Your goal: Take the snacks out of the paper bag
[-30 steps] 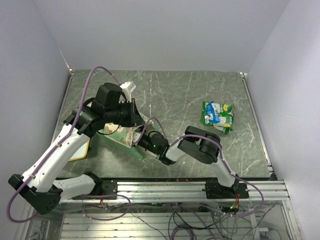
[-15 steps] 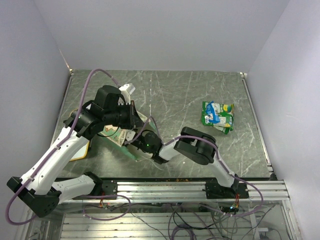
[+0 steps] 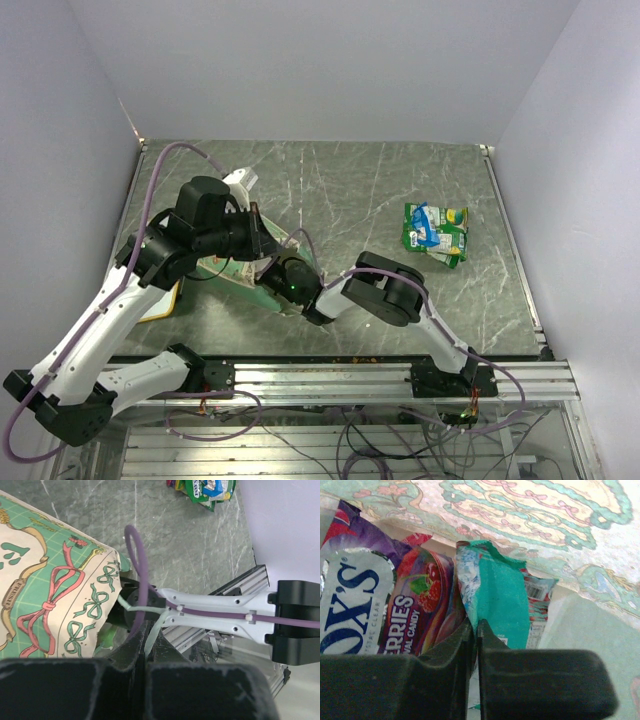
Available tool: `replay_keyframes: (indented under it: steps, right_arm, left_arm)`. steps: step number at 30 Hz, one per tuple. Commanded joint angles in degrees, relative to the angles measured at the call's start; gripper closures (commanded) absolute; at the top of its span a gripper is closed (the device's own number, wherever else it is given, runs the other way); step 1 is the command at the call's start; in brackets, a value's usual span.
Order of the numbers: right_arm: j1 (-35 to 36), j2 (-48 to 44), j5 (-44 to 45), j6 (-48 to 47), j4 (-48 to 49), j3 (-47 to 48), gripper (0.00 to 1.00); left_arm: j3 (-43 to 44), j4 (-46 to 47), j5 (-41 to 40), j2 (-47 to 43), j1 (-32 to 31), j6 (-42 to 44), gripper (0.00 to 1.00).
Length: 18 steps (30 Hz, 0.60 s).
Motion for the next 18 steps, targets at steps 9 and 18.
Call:
replay_keyframes:
  steps: [9, 18]
  right_arm:
    - [-0.97, -12.09, -5.65, 0.97, -1.68, -14.46, 1.0]
    - [0.03, -19.08, -9.21, 1.43, 2.19, -22.1, 1.0]
  left_arm:
    - [-1.58, -1.74, -7.35, -3.79, -0.22, -2.0, 0.93]
    - [-0.94, -1.54, -8.75, -3.01, -0.21, -1.19, 0.93]
